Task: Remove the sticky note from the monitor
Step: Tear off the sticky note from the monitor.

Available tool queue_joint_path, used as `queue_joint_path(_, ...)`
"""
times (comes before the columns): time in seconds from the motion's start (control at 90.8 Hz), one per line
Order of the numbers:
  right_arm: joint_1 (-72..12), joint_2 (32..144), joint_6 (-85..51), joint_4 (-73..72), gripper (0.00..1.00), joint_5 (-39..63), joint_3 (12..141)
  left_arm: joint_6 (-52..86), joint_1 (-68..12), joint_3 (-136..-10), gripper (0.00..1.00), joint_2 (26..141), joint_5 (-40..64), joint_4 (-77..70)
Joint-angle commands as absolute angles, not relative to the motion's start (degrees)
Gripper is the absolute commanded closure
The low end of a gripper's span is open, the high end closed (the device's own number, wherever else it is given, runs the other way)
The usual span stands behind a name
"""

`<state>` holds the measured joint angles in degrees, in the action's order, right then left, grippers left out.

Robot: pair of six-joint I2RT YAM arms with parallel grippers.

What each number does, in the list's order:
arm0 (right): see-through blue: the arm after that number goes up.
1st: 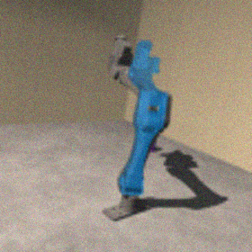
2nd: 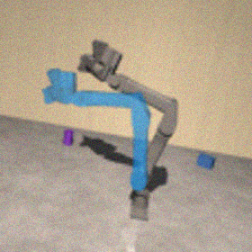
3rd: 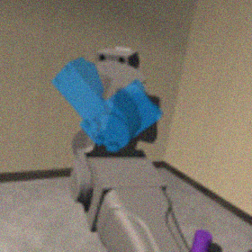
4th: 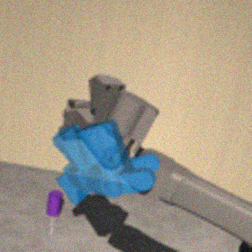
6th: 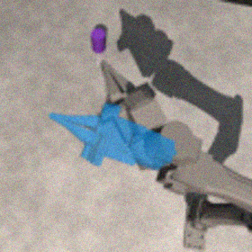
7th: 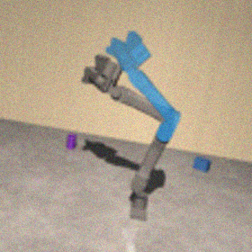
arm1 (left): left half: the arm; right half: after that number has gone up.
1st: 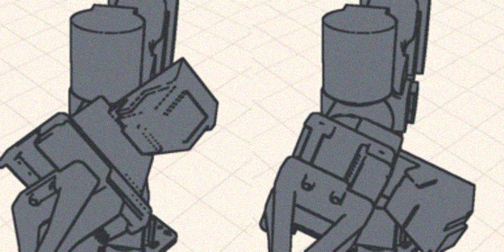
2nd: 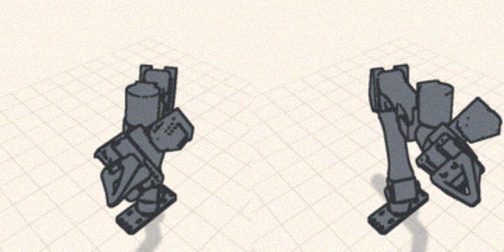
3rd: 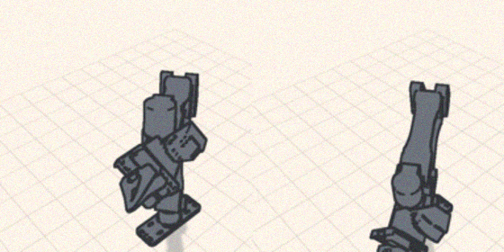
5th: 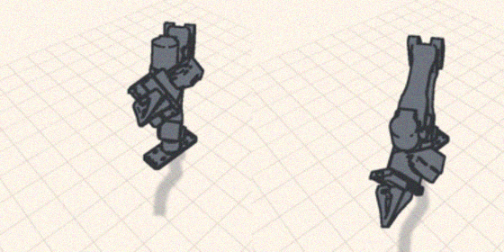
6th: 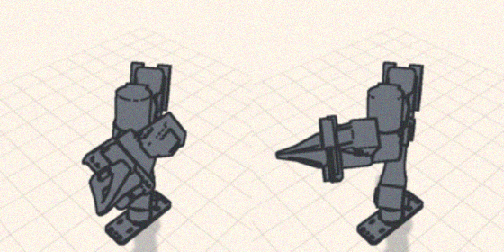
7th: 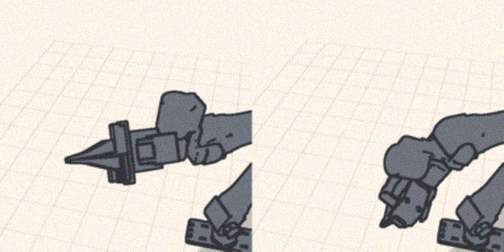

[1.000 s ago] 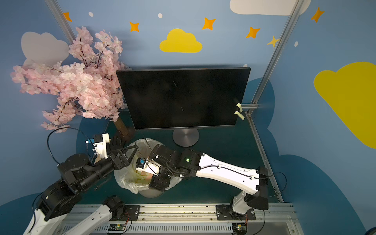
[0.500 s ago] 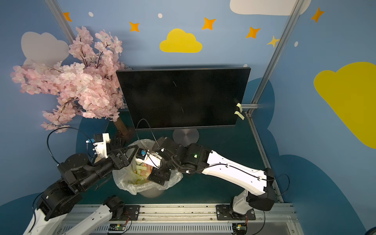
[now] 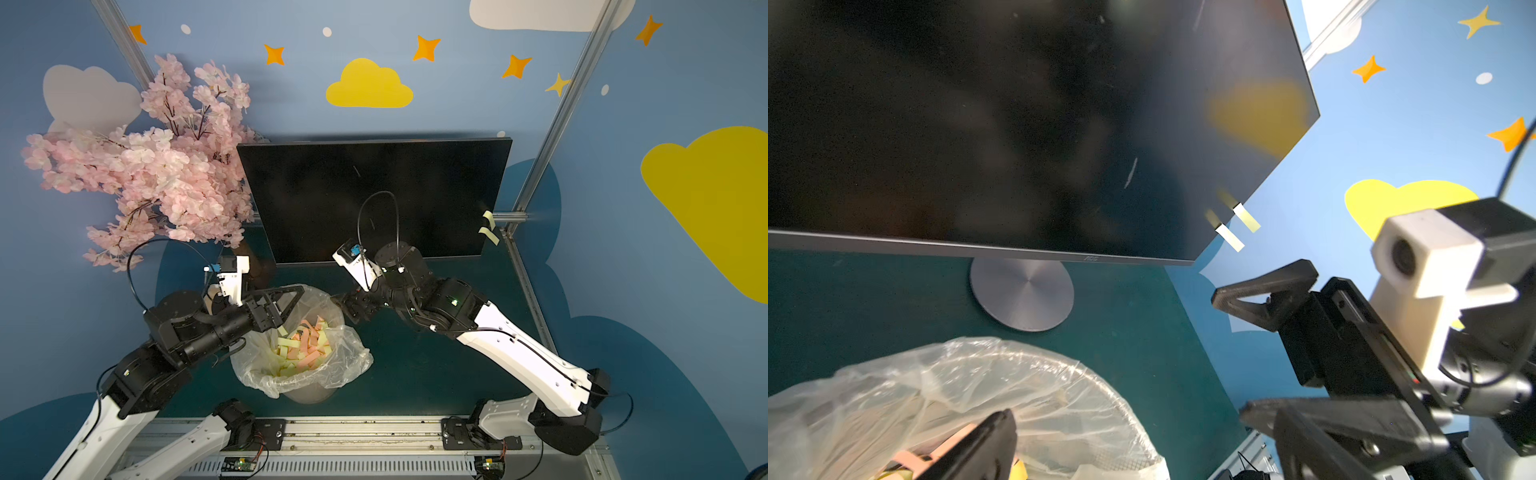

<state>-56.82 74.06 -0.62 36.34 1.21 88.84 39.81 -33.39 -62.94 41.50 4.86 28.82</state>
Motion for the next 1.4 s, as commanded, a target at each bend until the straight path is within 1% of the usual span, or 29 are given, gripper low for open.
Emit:
queue_joint_path(0.0, -51.6, 70.0, -4.5, 30.2, 0.12, 0.4, 85.7, 38.3, -33.2, -64.9, 0.0, 44.4, 10.3, 21.4)
queue_joint_path(0.231, -40.4, 62.9, -7.9, 29.6, 0.12, 0.7, 80.6, 37.8, -34.2, -67.0, 0.0, 52.5, 16.9, 15.2)
queue_joint_path(0.551, -23.1, 54.5, -14.6, 27.1, 0.12, 3.8, 72.0, 35.9, -38.8, -69.0, 0.0, 62.7, 19.9, 5.0)
queue_joint_path(0.705, -13.7, 52.3, -18.9, 24.9, 0.12, 5.5, 68.4, 34.9, -41.6, -73.4, 0.0, 71.2, 22.2, 0.3)
queue_joint_path(0.87, -2.6, 50.7, -23.4, 21.9, 0.12, 6.7, 64.4, 34.7, -44.3, -78.7, 0.0, 79.2, 25.1, -3.4)
queue_joint_path(1.112, 14.3, 50.6, -30.3, 15.9, 0.12, 13.4, 60.1, 33.5, -47.3, -86.4, 0.0, 88.8, 30.1, -4.6)
queue_joint_path(1.222, 18.7, 52.0, -33.7, 11.5, 0.14, 15.9, 58.6, 33.4, -48.2, -89.7, 0.0, 92.7, 31.5, -4.8)
queue_joint_path(1.388, 21.1, 56.1, -36.8, 4.6, 0.16, 20.7, 58.4, 33.8, -49.2, -94.3, 0.0, 98.0, 33.6, -4.7)
